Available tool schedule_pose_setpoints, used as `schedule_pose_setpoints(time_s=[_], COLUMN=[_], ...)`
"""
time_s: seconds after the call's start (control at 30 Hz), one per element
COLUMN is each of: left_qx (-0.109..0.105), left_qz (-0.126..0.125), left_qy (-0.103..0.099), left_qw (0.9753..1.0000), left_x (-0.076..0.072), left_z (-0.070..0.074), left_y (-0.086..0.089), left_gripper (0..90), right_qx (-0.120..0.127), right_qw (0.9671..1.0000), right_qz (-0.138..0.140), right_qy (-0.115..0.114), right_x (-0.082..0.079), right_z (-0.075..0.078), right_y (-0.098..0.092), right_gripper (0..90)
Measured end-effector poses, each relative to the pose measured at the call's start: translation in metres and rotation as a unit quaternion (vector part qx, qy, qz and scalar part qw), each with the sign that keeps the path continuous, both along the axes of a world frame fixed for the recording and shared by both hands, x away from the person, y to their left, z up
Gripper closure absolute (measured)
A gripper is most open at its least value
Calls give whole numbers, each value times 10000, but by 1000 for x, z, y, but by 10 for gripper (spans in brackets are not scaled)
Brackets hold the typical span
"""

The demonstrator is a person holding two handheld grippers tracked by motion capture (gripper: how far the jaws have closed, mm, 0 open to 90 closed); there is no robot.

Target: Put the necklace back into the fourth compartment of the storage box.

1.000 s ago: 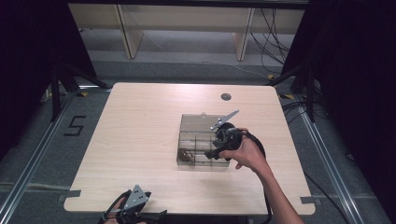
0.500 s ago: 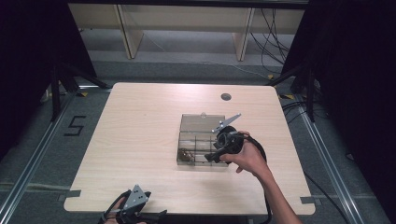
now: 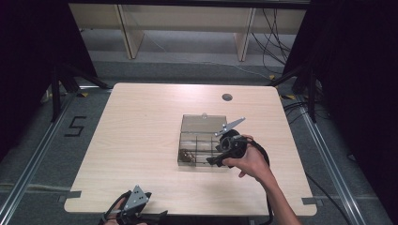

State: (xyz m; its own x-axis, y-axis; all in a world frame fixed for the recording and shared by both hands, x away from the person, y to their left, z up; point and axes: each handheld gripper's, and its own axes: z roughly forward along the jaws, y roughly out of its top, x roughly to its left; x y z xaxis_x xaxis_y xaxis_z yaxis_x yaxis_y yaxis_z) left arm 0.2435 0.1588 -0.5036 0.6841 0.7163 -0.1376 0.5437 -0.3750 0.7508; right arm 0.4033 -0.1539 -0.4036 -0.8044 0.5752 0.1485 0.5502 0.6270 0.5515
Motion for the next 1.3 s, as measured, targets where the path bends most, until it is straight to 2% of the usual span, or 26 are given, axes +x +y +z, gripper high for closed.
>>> schedule_pose_setpoints(time_s=[0.07, 0.17, 0.3, 0.37, 0.4, 0.47, 0.5, 0.53, 0.57, 0.6, 0.63, 0.67, 0.7, 0.73, 0.77, 0.8, 0.83, 0.87, 0.9, 0.93, 0.97, 1.07, 1.1, 1.17, 1.2, 1.3], left_qx=[-61, -65, -56, -96, -66, -18, -22, -18, -37, -60, -30, -7, -41, -87, -73, -78, -72, -106, -37, -10, -28, -66, -49, 3, 2, -36], left_qz=[-32, -25, -16, 4, 10, -2, -2, -6, 5, -14, -5, -1, -31, -7, -22, -28, -33, -33, -74, -64, -42, 24, -5, 31, -40, -57], left_qy=[8, 3, 13, 5, 14, 6, 18, 26, 11, 49, 39, 49, 43, 38, 16, -20, -22, -35, -26, -19, 8, 65, 69, 51, 20, -35], left_qw=[10000, 10000, 10000, 10000, 10000, 10000, 10000, 10000, 10000, 10000, 10000, 10000, 10000, 10000, 10000, 10000, 10000, 9999, 10000, 10000, 10000, 10000, 10000, 10000, 10000, 10000], left_x=[-1, -1, -1, -1, 0, 0, 0, 0, 0, 0, 0, 0, -1, -1, -1, 0, 0, 0, 0, 0, 0, 0, 0, 0, 0, 0], left_z=[0, 0, 0, 0, 0, 0, 0, 0, -1, 0, 0, -1, -1, -1, 0, 0, 0, -1, 0, 0, 0, -1, -1, -1, 0, 0], left_y=[0, -1, -1, -1, 0, 1, 1, 1, 0, 0, 0, 0, -1, -1, -1, -1, -1, -1, 0, 0, 0, -1, 0, 0, 1, 0], left_gripper=[160, 160, 160, 160, 160, 160, 160, 160, 160, 160, 160, 160, 160, 160, 160, 160, 160, 160, 160, 160, 160, 160, 160, 160, 160, 160], right_qx=[39, 49, 91, 38, 103, 177, 178, 162, 127, 161, 206, 252, 234, 232, 215, 248, 320, 265, 297, 342, 271, 362, 454, 486, 583, 511], right_qw=[10000, 9999, 9999, 9998, 9998, 9996, 9996, 9993, 9990, 9991, 9991, 9986, 9992, 9990, 9987, 9991, 9990, 9992, 9993, 9987, 9989, 9988, 9982, 9980, 9970, 9977], right_qz=[-45, -83, -24, -184, -88, -214, -160, -322, -422, -368, -359, -442, -279, -366, -432, -284, -280, -300, -181, -285, -308, -181, -200, -246, -263, -292], right_qy=[63, 28, -134, -22, -128, -49, -135, -34, -54, -133, -61, -120, -160, -87, -151, -187, -156, -99, -166, -256, -224, -281, -348, -311, -439, -328], right_x=[-1, -3, -3, -6, -5, -8, -7, -9, -10, -9, -10, -12, -11, -13, -14, -14, -15, -17, -16, -18, -19, -22, -23, -26, -27, -30], right_z=[0, 0, -1, 1, -1, -1, -2, -1, -1, -3, -3, -5, -5, -5, -6, -6, -8, -7, -7, -9, -7, -7, -9, -9, -12, -15], right_y=[-1, -1, -2, -3, -4, -5, -7, -7, -8, -9, -10, -9, -10, -10, -10, -10, -9, -9, -9, -8, -9, -10, -9, -12, -12, -17], right_gripper=[361, 322, 275, 251, 245, 229, 224, 222, 222, 222, 222, 222, 222, 221, 220, 220, 220, 221, 221, 222, 222, 222, 222, 223, 229, 228])
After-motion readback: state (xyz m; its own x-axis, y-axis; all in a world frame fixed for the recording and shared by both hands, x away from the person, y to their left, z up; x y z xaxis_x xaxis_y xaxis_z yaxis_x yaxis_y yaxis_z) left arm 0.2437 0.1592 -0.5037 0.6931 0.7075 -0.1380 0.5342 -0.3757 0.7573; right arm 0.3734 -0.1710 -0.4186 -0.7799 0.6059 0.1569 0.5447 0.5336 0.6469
